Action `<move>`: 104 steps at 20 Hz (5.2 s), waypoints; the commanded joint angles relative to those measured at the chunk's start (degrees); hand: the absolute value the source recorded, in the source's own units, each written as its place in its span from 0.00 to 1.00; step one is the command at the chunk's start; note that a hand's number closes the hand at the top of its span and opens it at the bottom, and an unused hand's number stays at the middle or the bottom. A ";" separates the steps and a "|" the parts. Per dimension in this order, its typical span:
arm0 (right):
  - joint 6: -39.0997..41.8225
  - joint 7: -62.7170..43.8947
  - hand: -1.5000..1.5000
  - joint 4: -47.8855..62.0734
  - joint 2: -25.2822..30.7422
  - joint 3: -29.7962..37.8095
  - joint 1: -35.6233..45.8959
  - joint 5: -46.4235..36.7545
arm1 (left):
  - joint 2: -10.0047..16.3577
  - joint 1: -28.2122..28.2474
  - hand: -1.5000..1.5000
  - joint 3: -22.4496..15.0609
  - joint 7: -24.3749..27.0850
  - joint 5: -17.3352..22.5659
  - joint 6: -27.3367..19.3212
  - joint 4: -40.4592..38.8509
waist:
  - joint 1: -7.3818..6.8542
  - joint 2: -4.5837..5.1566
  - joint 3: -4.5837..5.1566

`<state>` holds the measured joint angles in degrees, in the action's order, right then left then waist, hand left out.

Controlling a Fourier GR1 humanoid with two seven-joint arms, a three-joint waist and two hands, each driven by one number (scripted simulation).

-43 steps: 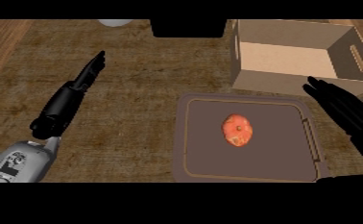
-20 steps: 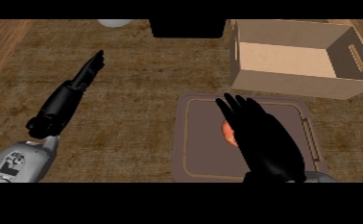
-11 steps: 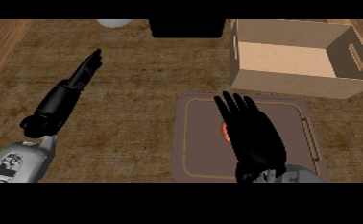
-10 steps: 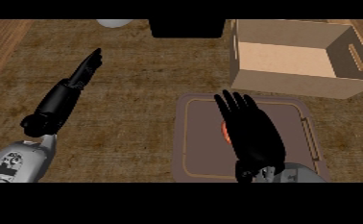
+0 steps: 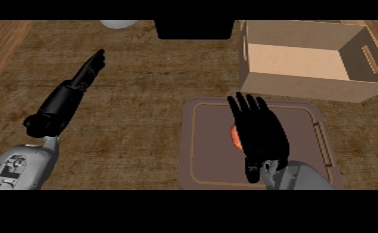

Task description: Pick the squash from the tray and place it in the cardboard box

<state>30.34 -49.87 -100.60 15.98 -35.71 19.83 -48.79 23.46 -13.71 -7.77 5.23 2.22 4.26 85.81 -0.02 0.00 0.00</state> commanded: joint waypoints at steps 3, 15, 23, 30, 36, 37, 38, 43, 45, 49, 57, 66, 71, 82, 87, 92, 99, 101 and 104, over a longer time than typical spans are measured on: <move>4.10 3.50 0.00 -1.12 -1.44 3.80 -2.19 -1.44 | -3.37 -0.53 0.50 0.69 -0.73 -4.00 1.22 -0.61 | 0.08 -0.02 0.00; -4.63 9.80 0.00 7.63 -3.36 4.18 -7.27 -12.34 | -7.22 -0.25 0.50 3.41 -0.56 -8.03 2.40 0.04 | 0.12 0.01 -0.01; -4.65 17.07 1.00 13.18 -5.55 6.02 -6.68 -13.44 | -6.65 -0.18 0.50 7.28 -2.86 -6.92 6.57 1.97 | 0.00 0.01 -0.01; -16.38 25.34 1.00 15.49 -3.31 3.56 -7.08 -20.07 | -8.29 2.47 0.50 5.94 -2.48 -7.96 6.83 5.10 | -0.09 -0.03 -0.02; -15.24 44.67 1.00 16.42 -1.47 -1.79 -2.66 -14.52 | -7.75 -0.91 0.50 6.60 -1.29 -9.04 6.81 1.50 | -0.79 0.36 -0.10; -15.50 49.25 1.00 14.76 -1.25 -4.15 -3.80 -12.91 | -7.94 1.29 0.50 5.92 -0.15 -8.96 7.18 2.82 | -1.67 0.25 -0.14; -14.34 54.20 1.00 12.97 -0.15 -6.78 -4.16 -11.60 | -8.91 1.57 0.50 5.65 -0.44 -8.54 6.90 2.71 | -2.02 0.27 -0.15; -18.37 70.18 1.00 5.89 5.10 -6.62 -3.96 -6.56 | -8.75 1.46 0.50 6.84 -0.26 -8.58 6.30 1.99 | -0.31 0.05 -0.09; -20.24 72.42 1.00 0.55 7.20 -5.25 -5.65 -5.86 | -7.98 -0.01 0.50 7.32 -1.64 -8.54 7.02 1.35 | 0.46 -0.11 -0.06; -25.28 79.95 1.00 -2.96 12.30 1.03 -5.50 -4.51 | -7.78 0.62 0.50 7.80 -1.13 -9.09 6.86 1.44 | 0.26 -0.08 -0.04; -17.95 70.21 1.00 -14.00 10.99 20.73 -8.85 13.61 | -8.85 2.54 0.50 7.55 -2.45 -9.49 5.95 5.05 | 0.71 -0.14 -0.02; -11.86 54.28 1.00 1.39 8.41 37.58 9.21 23.57 | -8.53 2.40 0.50 7.14 -2.04 -9.30 8.05 4.90 | -0.82 0.13 0.02; -10.32 58.11 1.00 17.27 13.10 43.26 19.05 23.92 | -9.27 4.26 0.50 7.17 -2.52 -9.17 8.13 6.48 | -1.29 0.21 0.00; -6.34 70.59 1.00 47.87 20.04 32.04 30.26 7.48 | -10.14 -0.19 0.50 6.31 -1.22 -10.66 8.57 2.22 | -2.49 0.92 0.00; -8.00 79.83 1.00 60.90 21.01 28.32 33.70 1.75 | -11.94 -3.97 0.50 6.12 -2.11 -11.86 6.67 -0.11 | -2.78 1.32 -0.06; -3.88 86.99 0.00 69.89 22.38 25.42 37.39 -1.82 | -9.42 -4.18 0.50 8.56 -1.36 -9.44 9.63 -0.11 | -2.67 1.08 -0.05; -4.65 101.93 0.00 76.40 21.47 31.48 38.35 5.34 | -11.92 -1.49 0.50 6.26 -4.37 -11.05 7.48 4.13 | -2.84 0.95 -0.20; -2.91 100.06 0.00 77.93 18.04 38.51 39.70 13.51 | -10.31 -2.84 0.50 7.84 -2.84 -9.70 9.08 2.62 | -3.05 1.31 -0.29; 4.38 95.52 0.00 82.95 15.88 46.88 40.39 23.64 | -9.54 -1.00 0.50 8.20 -2.40 -10.09 9.07 2.69 | -2.97 0.99 -0.28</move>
<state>25.51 43.03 -22.69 34.56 2.92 59.47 -34.70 12.99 -15.36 -0.20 2.49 -7.94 12.93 88.51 -2.77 0.96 -0.22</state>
